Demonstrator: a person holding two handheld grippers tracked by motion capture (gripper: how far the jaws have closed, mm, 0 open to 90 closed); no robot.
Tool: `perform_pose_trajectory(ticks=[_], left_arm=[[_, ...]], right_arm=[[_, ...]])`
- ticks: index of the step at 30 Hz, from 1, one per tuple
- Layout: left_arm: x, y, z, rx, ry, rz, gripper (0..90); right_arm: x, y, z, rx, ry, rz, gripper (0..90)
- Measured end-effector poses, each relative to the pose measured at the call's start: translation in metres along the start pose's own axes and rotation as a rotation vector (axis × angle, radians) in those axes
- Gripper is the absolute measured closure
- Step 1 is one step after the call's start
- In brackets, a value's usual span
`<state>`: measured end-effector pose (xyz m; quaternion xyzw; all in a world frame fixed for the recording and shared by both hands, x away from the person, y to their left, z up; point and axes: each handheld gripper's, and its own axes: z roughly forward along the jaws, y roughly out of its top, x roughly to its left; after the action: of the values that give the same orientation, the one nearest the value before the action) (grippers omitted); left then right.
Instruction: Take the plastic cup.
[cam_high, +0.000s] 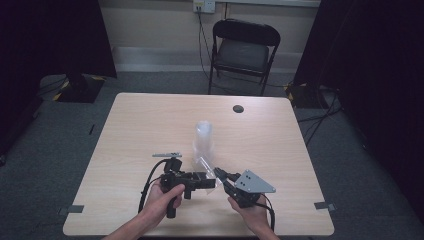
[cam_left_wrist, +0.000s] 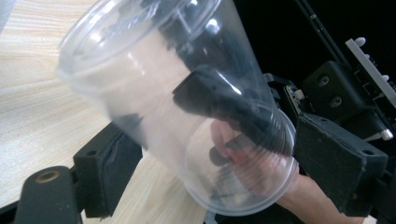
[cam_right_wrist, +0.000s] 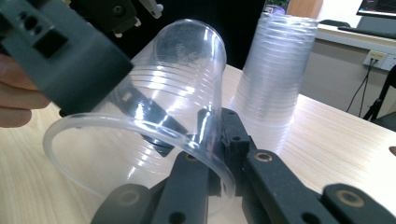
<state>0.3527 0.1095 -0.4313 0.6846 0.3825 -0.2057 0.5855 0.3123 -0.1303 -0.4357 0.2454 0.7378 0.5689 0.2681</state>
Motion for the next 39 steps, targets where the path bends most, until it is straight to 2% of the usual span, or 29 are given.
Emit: perform_pose_trajectory(ticks=[9,14,17,19,22,23,26,28,31,32,33,36,39], left_arm=[[-0.001,0.000,-0.003,0.006,0.049,0.073,15.8],[-0.002,0.001,-0.004,0.022,0.114,0.141,16.2],[-0.002,0.001,-0.004,0.016,0.123,0.169,16.4],[-0.003,0.001,-0.005,0.017,0.152,0.189,16.4],[-0.006,0.001,-0.009,0.028,0.207,0.254,17.3],[-0.007,0.001,-0.011,0.022,0.212,0.280,19.2],[-0.010,-0.003,-0.013,0.015,0.266,0.373,21.7],[-0.010,-0.005,-0.013,0.029,0.284,0.405,21.3],[-0.009,-0.007,-0.014,0.043,0.305,0.422,20.7],[-0.008,-0.009,-0.014,0.050,0.301,0.423,20.7],[-0.007,-0.010,-0.015,0.072,0.303,0.425,20.7],[0.000,-0.014,-0.019,0.088,0.308,0.406,20.7],[0.001,-0.014,-0.020,0.109,0.331,0.436,20.8]], right_arm=[[-0.007,0.000,-0.004,0.010,-0.027,0.027,89.4],[-0.011,0.000,-0.005,0.024,-0.041,0.049,89.4],[-0.014,0.000,-0.006,0.036,-0.050,0.069,89.4],[-0.016,0.000,-0.007,0.038,-0.050,0.081,89.4],[-0.018,0.001,-0.009,0.048,-0.045,0.092,89.3],[-0.019,0.002,-0.009,0.052,-0.039,0.098,89.3],[-0.022,0.002,-0.010,0.078,-0.032,0.125,89.4],[-0.023,0.002,-0.011,0.098,-0.028,0.146,89.5],[-0.024,0.002,-0.011,0.118,-0.015,0.161,89.6],[-0.025,0.002,-0.011,0.126,-0.009,0.166,89.7],[-0.025,0.003,-0.011,0.134,-0.004,0.170,89.6],[-0.027,0.003,-0.011,0.172,0.019,0.192,89.4],[-0.030,0.001,-0.010,0.211,0.024,0.217,89.7]])
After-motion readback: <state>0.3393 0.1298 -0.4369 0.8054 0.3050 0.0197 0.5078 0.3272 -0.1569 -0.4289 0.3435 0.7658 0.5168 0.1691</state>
